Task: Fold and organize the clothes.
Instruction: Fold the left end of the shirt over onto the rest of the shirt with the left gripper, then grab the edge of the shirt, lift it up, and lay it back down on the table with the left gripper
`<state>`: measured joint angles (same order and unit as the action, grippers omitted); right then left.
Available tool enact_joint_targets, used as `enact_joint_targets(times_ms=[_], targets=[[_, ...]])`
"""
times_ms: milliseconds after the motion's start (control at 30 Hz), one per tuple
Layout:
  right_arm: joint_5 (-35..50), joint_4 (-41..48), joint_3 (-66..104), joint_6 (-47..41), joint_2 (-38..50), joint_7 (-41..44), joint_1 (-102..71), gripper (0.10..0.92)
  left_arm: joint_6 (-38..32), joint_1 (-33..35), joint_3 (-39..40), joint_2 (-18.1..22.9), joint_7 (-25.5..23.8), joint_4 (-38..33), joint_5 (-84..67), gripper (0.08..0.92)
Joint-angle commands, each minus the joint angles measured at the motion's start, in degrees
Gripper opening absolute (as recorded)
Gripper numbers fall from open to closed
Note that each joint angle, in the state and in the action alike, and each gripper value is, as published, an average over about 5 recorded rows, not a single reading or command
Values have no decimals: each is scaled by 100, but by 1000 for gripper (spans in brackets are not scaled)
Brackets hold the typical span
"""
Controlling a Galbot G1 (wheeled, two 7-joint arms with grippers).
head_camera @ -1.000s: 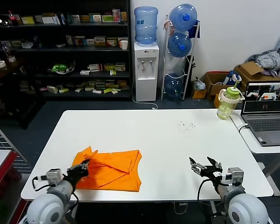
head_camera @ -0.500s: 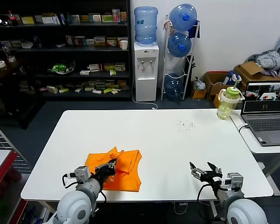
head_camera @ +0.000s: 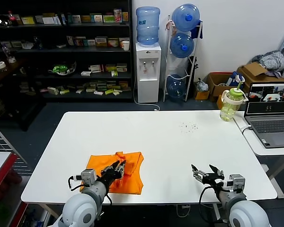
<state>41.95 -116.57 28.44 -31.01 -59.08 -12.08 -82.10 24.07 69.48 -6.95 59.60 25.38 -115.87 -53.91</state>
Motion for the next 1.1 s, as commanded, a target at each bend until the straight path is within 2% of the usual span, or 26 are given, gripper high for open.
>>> enact_joint_targets(times_ms=[33, 200, 433, 500, 633, 1100], targets=[[32, 87, -49, 8, 21, 25, 97, 823, 23, 352, -616, -785, -90, -215, -212, 463], [50, 134, -110, 16, -1, 43, 171, 823, -13, 720, -1385, -1571, -468, 243, -418, 610], [77, 159, -115, 36, 17, 75, 188, 823, -248, 593, -1661, -2228, -1690, 1319, -593, 793], [81, 154, -109, 41, 18, 80, 176, 823, -223, 505, -1577, -2312, -1973, 1534, -718, 815], [78, 137, -100, 40, 10, 78, 155, 823, -93, 411, -1341, -2363, -2207, 1713, -854, 822], [83, 113, -76, 23, 36, 55, 122, 823, 45, 133, -826, -2201, -2243, 1807, -860, 823]])
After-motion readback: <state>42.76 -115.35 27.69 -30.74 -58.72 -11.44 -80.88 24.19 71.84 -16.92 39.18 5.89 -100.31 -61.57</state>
